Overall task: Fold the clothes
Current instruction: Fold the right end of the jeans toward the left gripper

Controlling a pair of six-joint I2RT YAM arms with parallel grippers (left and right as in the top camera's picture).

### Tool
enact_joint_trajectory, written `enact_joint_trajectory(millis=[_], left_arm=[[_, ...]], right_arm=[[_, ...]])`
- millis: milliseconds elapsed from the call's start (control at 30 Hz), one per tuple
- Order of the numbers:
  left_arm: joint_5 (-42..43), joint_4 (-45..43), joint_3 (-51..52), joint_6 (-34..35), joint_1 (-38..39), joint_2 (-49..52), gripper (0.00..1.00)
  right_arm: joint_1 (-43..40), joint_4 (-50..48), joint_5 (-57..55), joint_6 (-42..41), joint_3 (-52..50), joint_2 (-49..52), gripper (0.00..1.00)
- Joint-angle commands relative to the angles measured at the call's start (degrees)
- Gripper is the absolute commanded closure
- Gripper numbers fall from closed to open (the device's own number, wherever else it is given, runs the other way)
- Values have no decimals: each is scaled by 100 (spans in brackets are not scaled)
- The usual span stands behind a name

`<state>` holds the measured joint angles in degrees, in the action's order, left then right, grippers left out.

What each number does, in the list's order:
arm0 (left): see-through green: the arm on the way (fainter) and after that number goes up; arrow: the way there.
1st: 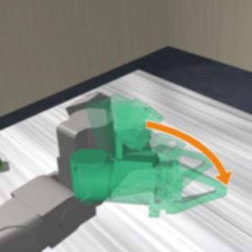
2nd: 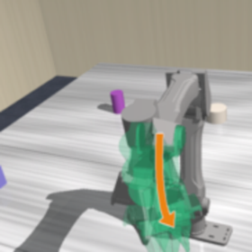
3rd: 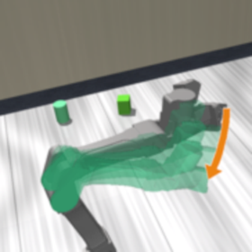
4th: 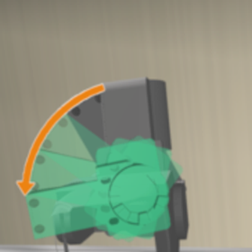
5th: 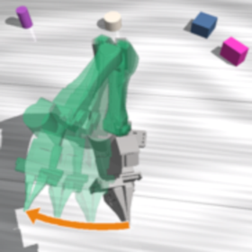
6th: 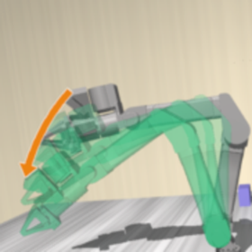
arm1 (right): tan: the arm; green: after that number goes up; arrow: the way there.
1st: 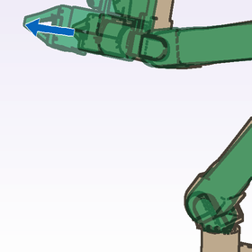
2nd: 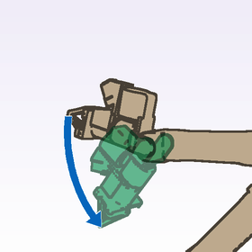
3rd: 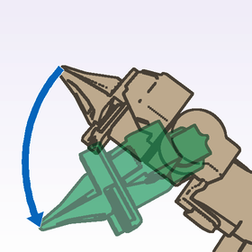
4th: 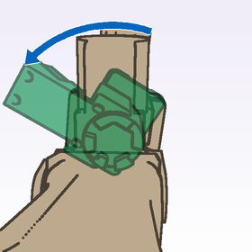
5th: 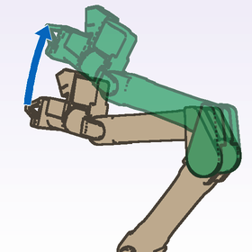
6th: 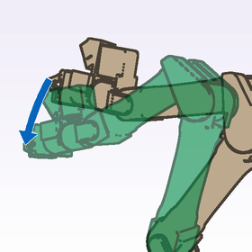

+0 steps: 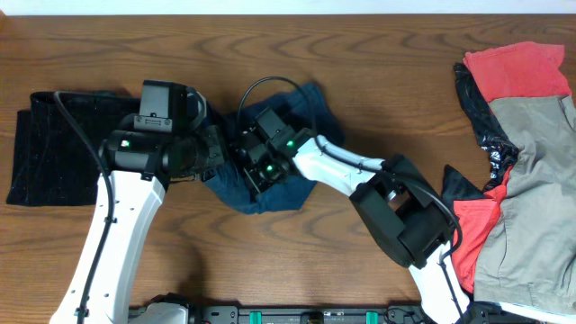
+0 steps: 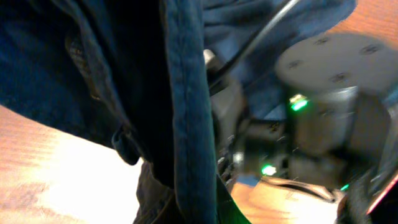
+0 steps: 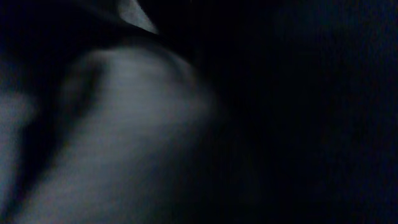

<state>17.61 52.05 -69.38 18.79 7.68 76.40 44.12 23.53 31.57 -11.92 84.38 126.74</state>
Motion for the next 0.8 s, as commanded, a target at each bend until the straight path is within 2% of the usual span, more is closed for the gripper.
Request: enact_joint_trajectory(millis=[0, 133, 367, 567, 767], left_arm=[[-13, -146, -114, -70, 17, -31, 94], [-13, -170, -114, -74, 17, -22, 94], [-17, -162, -109, -74, 17, 26, 94], [-13, -249, -109, -72, 17, 81, 94], [-11, -568, -109, -50, 72, 81, 94]], right_arm=[[-55, 9, -181, -20, 85, 4, 82], [-494, 46, -273, -4, 160, -350, 73], [-1589, 72, -981, -2, 214, -1147, 70], [-2232, 382, -1521, -2, 203, -1036, 69], [-2385, 501, -1836, -2, 203, -509, 71]])
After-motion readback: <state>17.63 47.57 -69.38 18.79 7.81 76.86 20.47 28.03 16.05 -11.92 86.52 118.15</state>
